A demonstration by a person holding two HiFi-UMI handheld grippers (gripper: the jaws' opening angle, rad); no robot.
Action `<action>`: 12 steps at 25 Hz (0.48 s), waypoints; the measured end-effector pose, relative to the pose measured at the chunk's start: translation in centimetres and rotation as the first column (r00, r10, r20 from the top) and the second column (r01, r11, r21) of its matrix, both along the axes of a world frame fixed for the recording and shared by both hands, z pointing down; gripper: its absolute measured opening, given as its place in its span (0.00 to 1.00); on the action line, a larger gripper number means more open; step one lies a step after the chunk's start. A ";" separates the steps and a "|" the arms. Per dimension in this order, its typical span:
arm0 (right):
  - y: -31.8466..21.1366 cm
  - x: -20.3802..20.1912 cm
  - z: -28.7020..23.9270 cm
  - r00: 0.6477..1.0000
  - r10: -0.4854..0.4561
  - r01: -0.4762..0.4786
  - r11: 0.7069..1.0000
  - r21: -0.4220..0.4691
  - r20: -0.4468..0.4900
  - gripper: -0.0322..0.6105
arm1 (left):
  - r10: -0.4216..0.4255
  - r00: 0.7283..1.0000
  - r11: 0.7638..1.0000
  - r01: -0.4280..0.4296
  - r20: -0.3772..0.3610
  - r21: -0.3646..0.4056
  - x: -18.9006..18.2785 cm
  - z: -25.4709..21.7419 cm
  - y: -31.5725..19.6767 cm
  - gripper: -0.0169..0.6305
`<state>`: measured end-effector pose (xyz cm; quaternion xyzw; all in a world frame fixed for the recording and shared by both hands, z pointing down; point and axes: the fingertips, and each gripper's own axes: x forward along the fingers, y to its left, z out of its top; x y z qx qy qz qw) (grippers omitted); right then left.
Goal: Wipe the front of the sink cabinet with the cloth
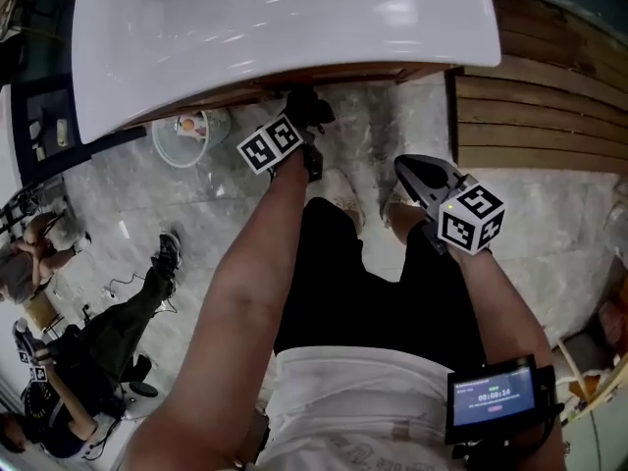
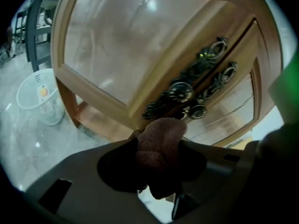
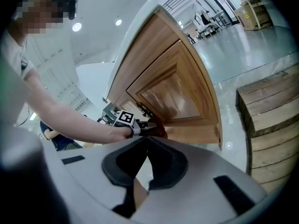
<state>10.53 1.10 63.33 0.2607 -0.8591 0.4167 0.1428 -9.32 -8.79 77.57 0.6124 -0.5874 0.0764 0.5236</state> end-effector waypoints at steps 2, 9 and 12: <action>0.5 -0.1 -0.1 1.000 -0.019 0.019 1.000 0.005 0.011 0.07 | -0.013 1.000 1.000 0.013 0.016 -0.010 -0.5 0.7 0.5 0.30; 0.8 2.5 -0.5 1.000 -0.002 0.002 1.000 0.010 -0.003 0.07 | 0.139 0.990 0.990 -0.139 -0.007 0.014 6.1 1.1 -0.8 0.30; 0.6 4.1 -0.7 1.000 0.026 -0.025 1.000 0.010 -0.004 0.07 | 0.206 0.978 0.979 -0.205 -0.034 0.018 10.7 1.0 -1.4 0.30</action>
